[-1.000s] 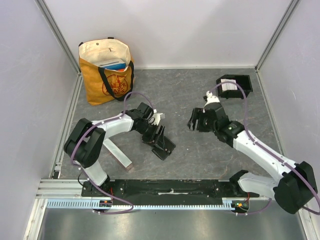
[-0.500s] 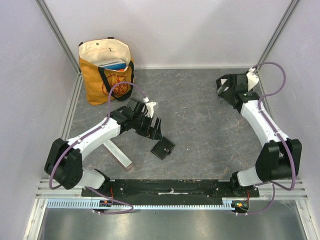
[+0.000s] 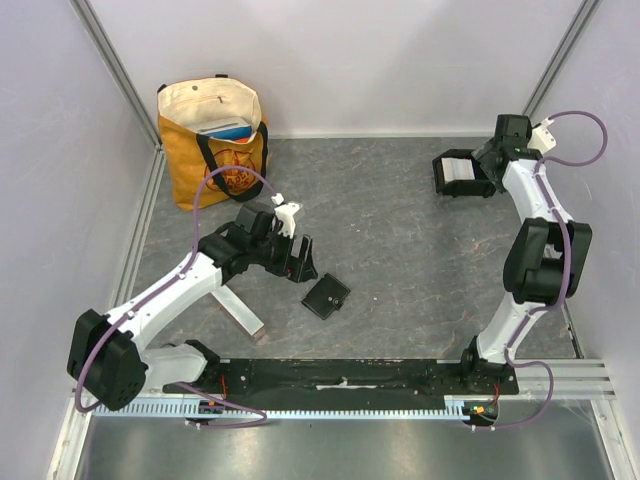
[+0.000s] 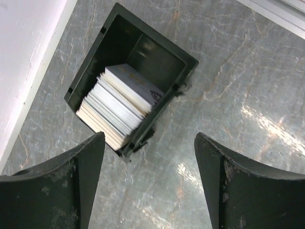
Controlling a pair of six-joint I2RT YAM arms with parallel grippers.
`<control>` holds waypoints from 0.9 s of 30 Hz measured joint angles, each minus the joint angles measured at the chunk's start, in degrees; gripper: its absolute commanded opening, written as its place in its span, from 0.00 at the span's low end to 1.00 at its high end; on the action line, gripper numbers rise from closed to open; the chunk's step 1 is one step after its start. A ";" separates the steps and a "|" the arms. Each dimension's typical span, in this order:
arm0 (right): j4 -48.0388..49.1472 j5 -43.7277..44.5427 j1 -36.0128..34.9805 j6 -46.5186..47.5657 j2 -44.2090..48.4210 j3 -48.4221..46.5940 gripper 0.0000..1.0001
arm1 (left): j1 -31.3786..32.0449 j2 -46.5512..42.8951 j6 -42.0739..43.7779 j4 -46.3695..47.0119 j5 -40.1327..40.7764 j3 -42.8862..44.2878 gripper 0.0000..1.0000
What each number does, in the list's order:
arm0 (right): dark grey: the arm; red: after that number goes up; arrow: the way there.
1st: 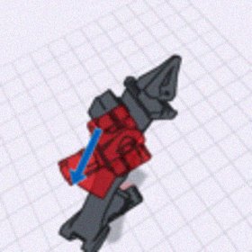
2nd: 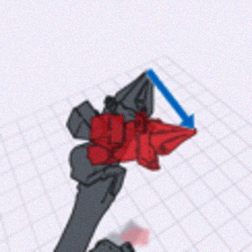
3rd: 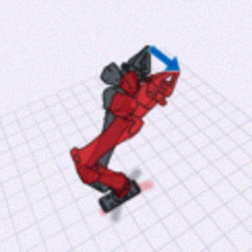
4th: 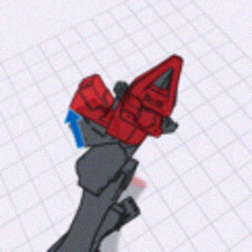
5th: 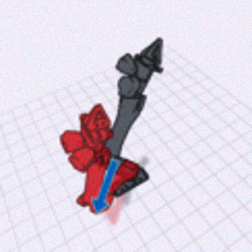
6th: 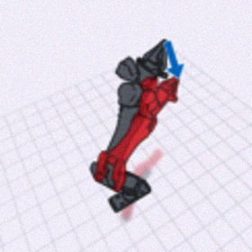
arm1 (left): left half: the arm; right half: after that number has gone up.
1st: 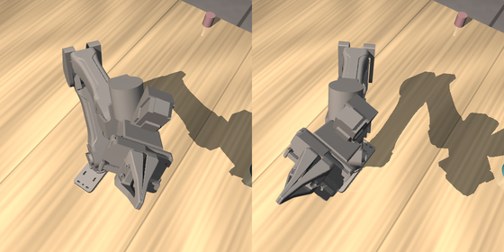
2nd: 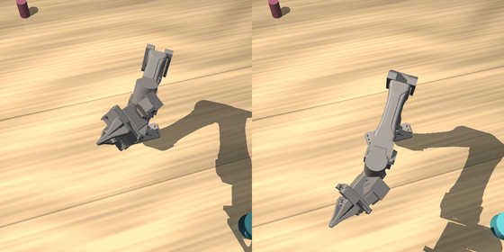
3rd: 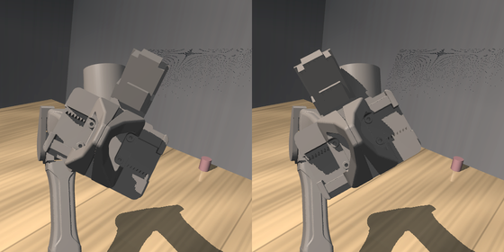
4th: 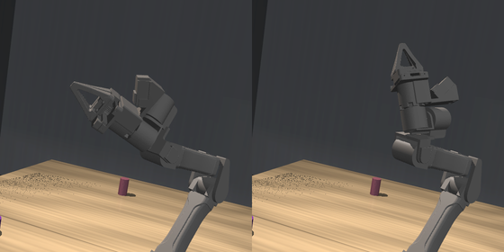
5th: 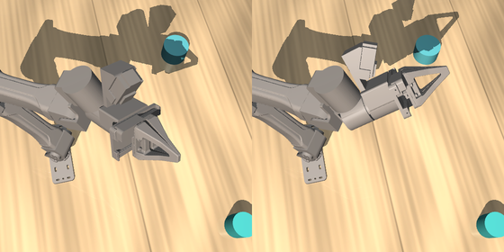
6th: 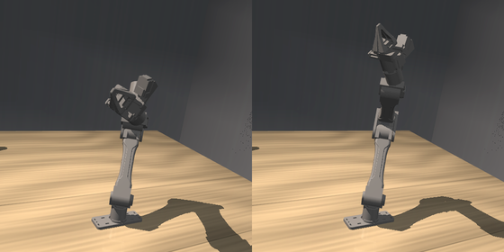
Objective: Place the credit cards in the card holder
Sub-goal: Move the storage box to the center of the board.
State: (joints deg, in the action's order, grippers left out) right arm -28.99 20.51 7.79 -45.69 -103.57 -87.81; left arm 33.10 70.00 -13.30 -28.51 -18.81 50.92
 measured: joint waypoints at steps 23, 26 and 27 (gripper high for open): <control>1.20 -1.20 3.76 -1.64 -17.92 -11.47 0.67 | 0.00 -2.32 0.00 0.46 1.05 -1.20 0.95; 1.46 -1.31 3.91 -1.73 -18.03 -11.43 0.64 | 0.00 -2.32 0.00 0.46 1.05 -1.25 0.96; 1.60 -1.36 3.93 -1.73 -18.03 -11.34 0.61 | 0.00 -2.32 0.00 0.48 1.05 -1.27 0.95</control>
State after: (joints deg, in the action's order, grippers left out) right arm -27.40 19.16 11.73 -47.42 -121.60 -99.15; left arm 33.10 67.68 -13.30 -28.03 -17.76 49.65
